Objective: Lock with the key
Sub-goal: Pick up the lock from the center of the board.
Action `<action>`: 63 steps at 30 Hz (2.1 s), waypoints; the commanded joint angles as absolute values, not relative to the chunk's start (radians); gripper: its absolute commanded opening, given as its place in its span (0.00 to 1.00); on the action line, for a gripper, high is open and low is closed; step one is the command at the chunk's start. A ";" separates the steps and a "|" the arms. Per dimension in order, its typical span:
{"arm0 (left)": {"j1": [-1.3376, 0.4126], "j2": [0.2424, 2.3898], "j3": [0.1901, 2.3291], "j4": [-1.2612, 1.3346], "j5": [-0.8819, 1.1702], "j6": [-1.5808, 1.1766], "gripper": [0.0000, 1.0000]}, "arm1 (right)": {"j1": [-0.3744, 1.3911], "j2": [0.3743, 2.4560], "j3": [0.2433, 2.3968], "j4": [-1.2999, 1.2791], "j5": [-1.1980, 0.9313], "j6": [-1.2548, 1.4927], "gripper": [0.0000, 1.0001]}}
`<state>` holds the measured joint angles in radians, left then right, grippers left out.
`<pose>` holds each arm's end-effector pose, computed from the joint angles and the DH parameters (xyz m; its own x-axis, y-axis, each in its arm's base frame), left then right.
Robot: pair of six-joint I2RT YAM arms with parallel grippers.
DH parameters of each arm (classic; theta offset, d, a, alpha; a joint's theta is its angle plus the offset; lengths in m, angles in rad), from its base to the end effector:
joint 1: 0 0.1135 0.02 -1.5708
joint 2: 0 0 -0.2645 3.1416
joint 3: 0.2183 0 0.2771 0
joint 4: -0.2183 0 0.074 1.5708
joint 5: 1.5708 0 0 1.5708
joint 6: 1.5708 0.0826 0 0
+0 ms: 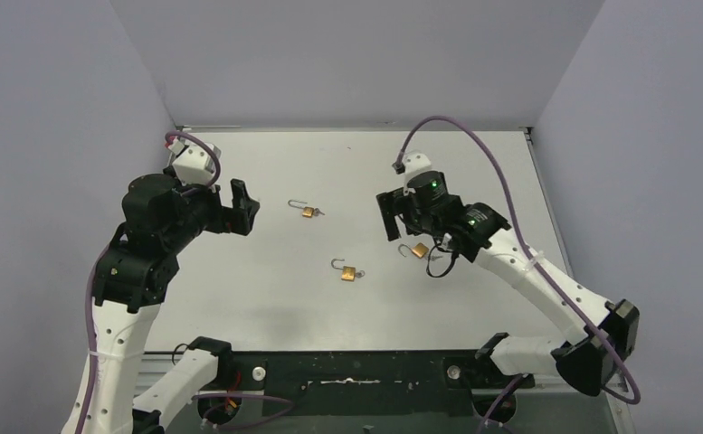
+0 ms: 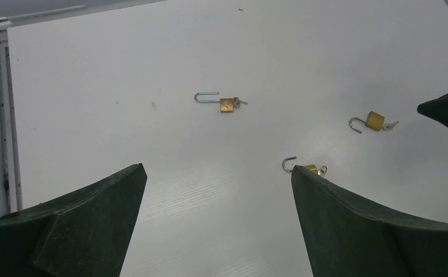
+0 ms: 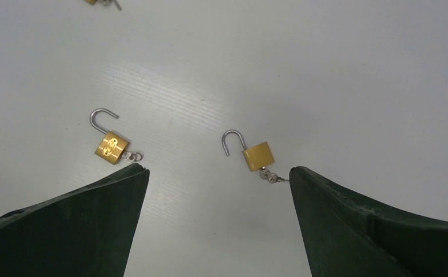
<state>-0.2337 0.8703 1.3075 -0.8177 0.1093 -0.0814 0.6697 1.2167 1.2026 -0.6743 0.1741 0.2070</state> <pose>0.2062 -0.0584 0.4266 -0.3868 0.0090 -0.9221 0.2983 0.9474 -0.1159 0.2595 0.1872 0.3191 -0.5915 -0.2102 -0.7784 -0.3933 0.9180 0.0510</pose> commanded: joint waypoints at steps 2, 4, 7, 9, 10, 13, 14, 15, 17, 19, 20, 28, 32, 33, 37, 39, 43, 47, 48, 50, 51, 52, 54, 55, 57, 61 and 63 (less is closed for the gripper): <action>-0.226 0.853 1.299 -0.804 0.140 -0.043 0.97 | 0.748 1.367 1.213 -0.679 0.217 0.251 1.00; -0.225 0.844 1.283 -0.815 0.203 -0.014 0.97 | 0.775 1.434 1.224 -0.663 0.195 0.276 1.00; -0.225 0.843 1.311 -0.856 0.423 0.039 0.97 | 0.800 1.497 1.255 -0.637 0.153 0.315 1.00; -0.225 0.856 1.342 -0.894 0.581 0.075 0.97 | 0.814 1.531 1.273 -0.626 0.138 0.335 1.00; -0.225 0.870 1.369 -0.945 0.663 0.109 0.97 | 0.821 1.544 1.278 -0.620 0.136 0.343 1.00; -0.255 0.899 1.440 -1.052 0.806 0.186 0.97 | 0.838 1.580 1.275 -0.597 0.128 0.339 1.00; -0.258 0.888 1.436 -1.033 0.779 0.172 0.97 | 0.838 1.590 1.270 -0.589 0.120 0.329 1.00; -0.256 0.869 1.421 -0.999 0.738 0.145 0.97 | 0.838 1.595 1.263 -0.574 0.114 0.314 1.00; -0.251 0.820 1.370 -0.895 0.656 0.098 0.97 | 0.838 1.609 1.247 -0.542 0.098 0.286 1.00; -0.250 0.779 1.298 -0.756 0.540 0.030 0.97 | 0.838 1.637 1.245 -0.534 0.074 0.259 1.00; -0.250 0.769 1.270 -0.711 0.499 0.011 0.97 | 0.839 1.654 1.249 -0.537 0.067 0.246 1.00; -0.249 0.787 1.149 -0.534 0.366 -0.116 0.97 | 0.841 1.737 1.258 -0.520 0.052 0.271 0.94; -0.249 0.799 1.134 -0.510 0.352 -0.125 0.97 | 0.867 1.784 1.288 -0.518 0.042 0.270 0.90; -0.249 0.803 1.132 -0.507 0.350 -0.125 0.97 | 0.884 1.802 1.306 -0.532 0.054 0.262 0.90; -0.249 0.826 1.149 -0.551 0.319 -0.095 0.97 | 0.958 1.852 1.346 -0.557 0.088 0.227 0.88; -0.248 0.833 1.154 -0.582 0.284 -0.092 0.97 | 0.977 1.869 1.350 -0.557 0.087 0.228 0.84; -0.246 0.804 1.112 -0.572 0.289 -0.128 0.97 | 0.983 1.887 1.341 -0.550 0.098 0.237 0.80; -0.247 0.793 1.092 -0.538 0.315 -0.172 0.97 | 0.983 1.890 1.322 -0.549 0.135 0.247 0.79; -0.246 0.796 1.091 -0.530 0.320 -0.180 0.97 | 0.983 1.892 1.320 -0.549 0.138 0.247 0.79; -0.247 0.800 1.086 -0.512 0.319 -0.199 0.97 | 0.982 1.894 1.321 -0.541 0.128 0.248 0.78; -0.246 0.800 1.079 -0.501 0.312 -0.210 0.97 | 0.981 1.897 1.322 -0.538 0.121 0.249 0.78; -0.246 0.797 1.069 -0.489 0.304 -0.221 0.97 | 0.979 1.900 1.323 -0.536 0.112 0.253 0.77; -0.247 0.792 1.053 -0.473 0.298 -0.233 0.97 | 0.974 1.908 1.323 -0.530 0.087 0.258 0.75; -0.247 0.793 1.049 -0.473 0.299 -0.237 0.97 | 0.970 1.910 1.322 -0.524 0.070 0.264 0.74; -0.245 0.795 1.046 -0.482 0.300 -0.240 0.96 | 0.961 1.913 1.315 -0.506 0.030 0.276 0.71; -0.257 0.791 1.033 -0.475 0.293 -0.264 0.96 | 0.958 1.921 1.311 -0.492 -0.019 0.287 0.63; -0.256 0.789 1.033 -0.474 0.286 -0.268 0.96 | 0.958 1.927 1.313 -0.499 -0.016 0.290 0.62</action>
<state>-0.2535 0.8032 1.0241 -0.5465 0.3008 -0.2375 0.9649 1.9224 1.3102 -0.5385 0.0162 0.2729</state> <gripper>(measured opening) 0.963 0.633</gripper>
